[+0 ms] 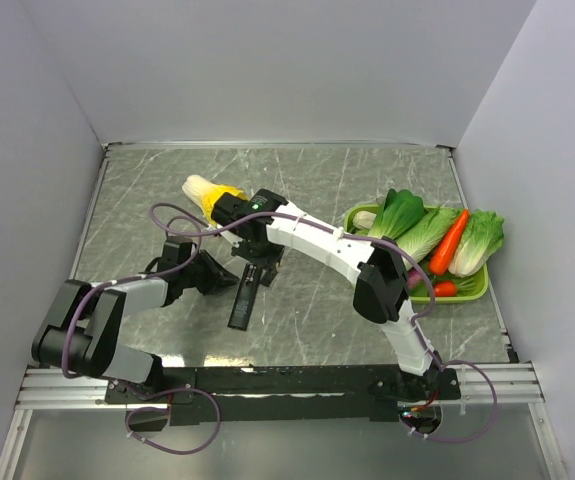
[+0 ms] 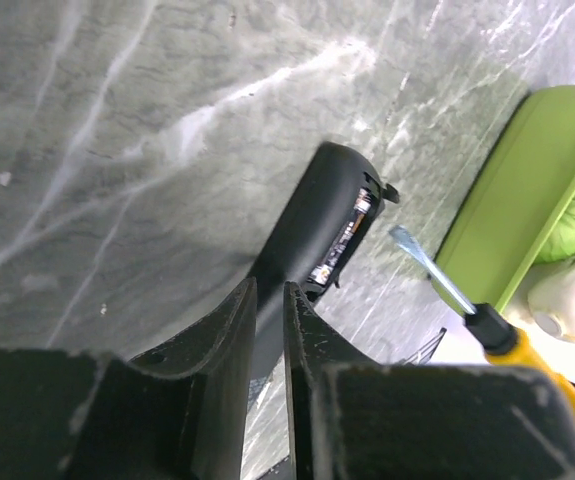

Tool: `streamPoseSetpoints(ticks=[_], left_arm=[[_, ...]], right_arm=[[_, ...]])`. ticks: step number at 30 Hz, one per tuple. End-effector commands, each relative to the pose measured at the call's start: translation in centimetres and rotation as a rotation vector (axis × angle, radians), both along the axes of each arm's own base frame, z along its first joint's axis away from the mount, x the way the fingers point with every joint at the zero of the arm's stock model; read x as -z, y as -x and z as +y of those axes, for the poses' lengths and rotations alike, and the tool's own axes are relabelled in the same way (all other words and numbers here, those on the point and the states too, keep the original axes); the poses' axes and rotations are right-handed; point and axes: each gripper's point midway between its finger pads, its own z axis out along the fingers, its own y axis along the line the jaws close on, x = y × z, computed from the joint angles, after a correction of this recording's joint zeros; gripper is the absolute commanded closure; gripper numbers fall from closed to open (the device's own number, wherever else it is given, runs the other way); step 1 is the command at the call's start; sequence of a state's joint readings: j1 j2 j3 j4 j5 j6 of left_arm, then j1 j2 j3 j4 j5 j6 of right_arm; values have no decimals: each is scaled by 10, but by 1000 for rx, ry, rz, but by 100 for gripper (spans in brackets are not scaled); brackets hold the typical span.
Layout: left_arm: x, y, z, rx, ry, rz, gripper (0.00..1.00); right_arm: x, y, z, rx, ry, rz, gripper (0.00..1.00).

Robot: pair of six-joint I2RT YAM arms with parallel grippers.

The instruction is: Unload the batteries from the remote control

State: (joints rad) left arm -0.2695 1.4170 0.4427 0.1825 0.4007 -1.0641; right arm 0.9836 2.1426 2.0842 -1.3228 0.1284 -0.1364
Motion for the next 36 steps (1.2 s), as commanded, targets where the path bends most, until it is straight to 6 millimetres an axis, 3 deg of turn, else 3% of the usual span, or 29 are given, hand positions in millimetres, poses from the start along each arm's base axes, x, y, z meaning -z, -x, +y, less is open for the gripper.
streamPoseSetpoints(ticks=[1,19,26,36], left_arm=[[-8,-16,-3,-9,16,-44,78],[-1,4,-11,30,78,-23,82],[-8,12,-20,62,115,-27,83],[-14,15,-19,50,95,-47,84]], right_arm=[[-8,10,-21,18,70,64,100],[3,26,-33,46,122,137,100],[7,31,-42,48,152,155,100],[-1,31,-47,61,148,135,100]])
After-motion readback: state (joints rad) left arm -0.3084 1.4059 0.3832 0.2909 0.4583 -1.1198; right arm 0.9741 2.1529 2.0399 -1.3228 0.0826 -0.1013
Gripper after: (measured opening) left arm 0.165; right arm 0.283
